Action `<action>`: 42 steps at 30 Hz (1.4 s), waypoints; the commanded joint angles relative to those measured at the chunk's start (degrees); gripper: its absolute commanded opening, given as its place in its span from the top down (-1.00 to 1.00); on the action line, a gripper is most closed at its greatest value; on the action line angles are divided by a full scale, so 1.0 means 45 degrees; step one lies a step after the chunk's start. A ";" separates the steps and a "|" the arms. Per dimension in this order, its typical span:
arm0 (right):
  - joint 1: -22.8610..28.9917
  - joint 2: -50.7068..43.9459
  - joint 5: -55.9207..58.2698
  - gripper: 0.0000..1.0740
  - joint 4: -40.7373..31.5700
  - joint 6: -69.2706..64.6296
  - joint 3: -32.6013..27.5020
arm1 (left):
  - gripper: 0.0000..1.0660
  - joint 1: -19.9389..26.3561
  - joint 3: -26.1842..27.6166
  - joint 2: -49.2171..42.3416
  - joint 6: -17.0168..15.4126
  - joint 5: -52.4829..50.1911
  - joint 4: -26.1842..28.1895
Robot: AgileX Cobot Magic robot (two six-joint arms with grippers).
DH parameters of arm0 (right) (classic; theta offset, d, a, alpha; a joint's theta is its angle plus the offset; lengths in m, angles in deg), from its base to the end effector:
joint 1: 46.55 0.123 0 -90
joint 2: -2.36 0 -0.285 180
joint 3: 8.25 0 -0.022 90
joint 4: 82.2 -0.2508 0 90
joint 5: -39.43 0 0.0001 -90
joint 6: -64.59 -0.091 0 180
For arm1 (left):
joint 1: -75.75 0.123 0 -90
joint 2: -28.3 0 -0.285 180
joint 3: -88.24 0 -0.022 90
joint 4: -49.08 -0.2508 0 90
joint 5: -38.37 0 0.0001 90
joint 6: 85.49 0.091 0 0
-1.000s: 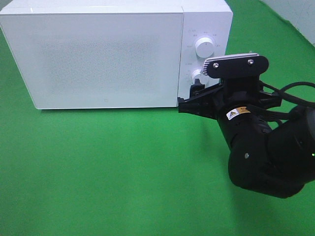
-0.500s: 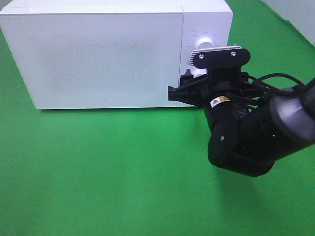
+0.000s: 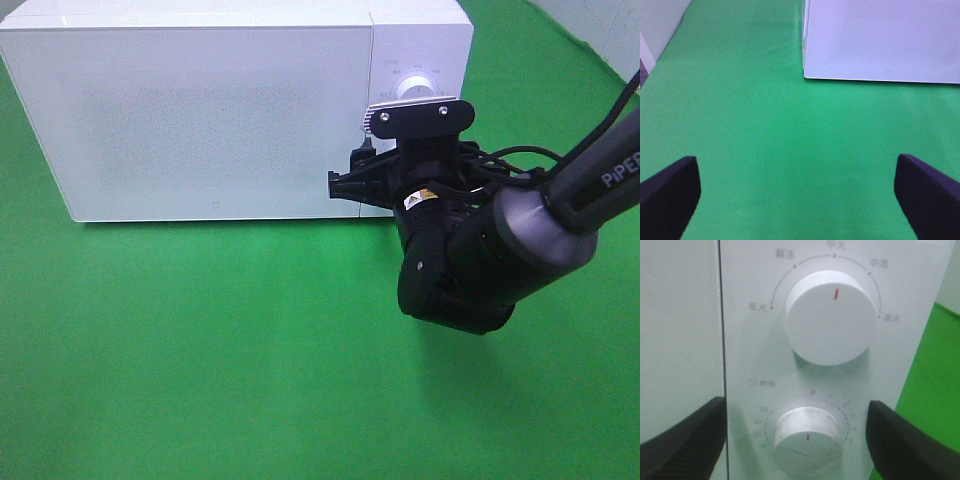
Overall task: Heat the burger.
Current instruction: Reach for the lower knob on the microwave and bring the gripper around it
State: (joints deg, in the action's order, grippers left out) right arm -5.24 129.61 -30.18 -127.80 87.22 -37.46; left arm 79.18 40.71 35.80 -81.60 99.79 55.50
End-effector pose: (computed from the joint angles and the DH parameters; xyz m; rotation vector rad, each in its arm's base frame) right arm 0.3108 0.1920 0.1234 -0.0739 1.6274 -0.0918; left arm -0.0080 -0.0094 0.2818 0.0156 2.0277 -0.0531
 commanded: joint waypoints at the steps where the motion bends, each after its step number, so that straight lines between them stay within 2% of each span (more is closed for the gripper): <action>1: -0.0420 0.0229 -0.0025 -0.39 0.0255 -0.0382 0.0178 | -0.83 0.0064 -0.0038 -0.0204 -0.0025 -0.0038 0.0013; 24: -0.0700 0.0637 0.0153 -0.39 0.0700 -0.0675 0.0573 | -0.83 0.0064 -0.0038 -0.0204 -0.0025 -0.0038 0.0013; 31: -0.0700 0.0560 -0.0624 -0.27 0.0675 -0.0624 0.0573 | -0.83 0.0064 -0.0038 -0.0204 -0.0025 -0.0038 0.0013; 32: -0.0700 0.0522 -0.1031 -0.16 0.0675 -0.0624 0.0573 | -0.83 0.0064 -0.0038 -0.0204 -0.0025 -0.0038 0.0013; 33: -0.0700 0.0522 -0.1031 -0.16 0.0675 -0.0624 0.0573 | -0.83 0.0064 -0.0038 -0.0204 -0.0025 -0.0038 0.0013; 34: -0.0700 0.0497 -0.1184 0.01 0.0675 -0.0624 0.0573 | -0.83 0.0064 -0.0038 -0.0204 -0.0025 -0.0038 0.0013; 35: -0.0700 0.0497 -0.1273 0.27 0.0688 -0.0624 0.0611 | -0.83 0.0064 -0.0038 -0.0204 -0.0025 -0.0038 0.0013; 36: -0.0700 0.0497 -0.1273 0.27 0.0688 -0.0624 0.0611 | -0.83 0.0064 -0.0038 -0.0204 -0.0025 -0.0038 0.0013; 37: -0.0700 0.0497 -0.1439 0.55 0.0688 -0.0598 0.0611 | -0.83 0.0064 -0.0038 -0.0204 -0.0025 -0.0038 0.0013; 38: -0.0700 0.0497 -0.1439 0.55 0.0688 -0.0598 0.0611 | -0.83 0.0064 -0.0038 -0.0204 -0.0025 -0.0038 0.0013; 39: -0.0700 0.0497 -0.1502 0.80 0.0688 -0.0471 0.0611 | -0.83 0.0064 -0.0038 -0.0204 -0.0025 -0.0038 0.0013; 40: -0.0700 0.0497 -0.1502 0.80 0.0688 -0.0471 0.0611 | -0.83 0.0064 -0.0038 -0.0204 -0.0025 -0.0038 0.0013; 41: -0.0700 0.0497 -0.1515 1.00 0.0713 -0.0293 0.0611 | -0.83 0.0064 -0.0038 -0.0204 -0.0025 -0.0038 0.0013; 42: -0.0700 0.0497 -0.1515 1.00 0.0713 -0.0293 0.0611 | -0.83 0.0064 -0.0038 -0.0204 -0.0025 -0.0038 0.0013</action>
State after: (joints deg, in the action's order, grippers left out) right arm -7.82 132.71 -28.12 -125.45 85.22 -36.02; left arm 79.18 40.71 35.80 -81.60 99.79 55.50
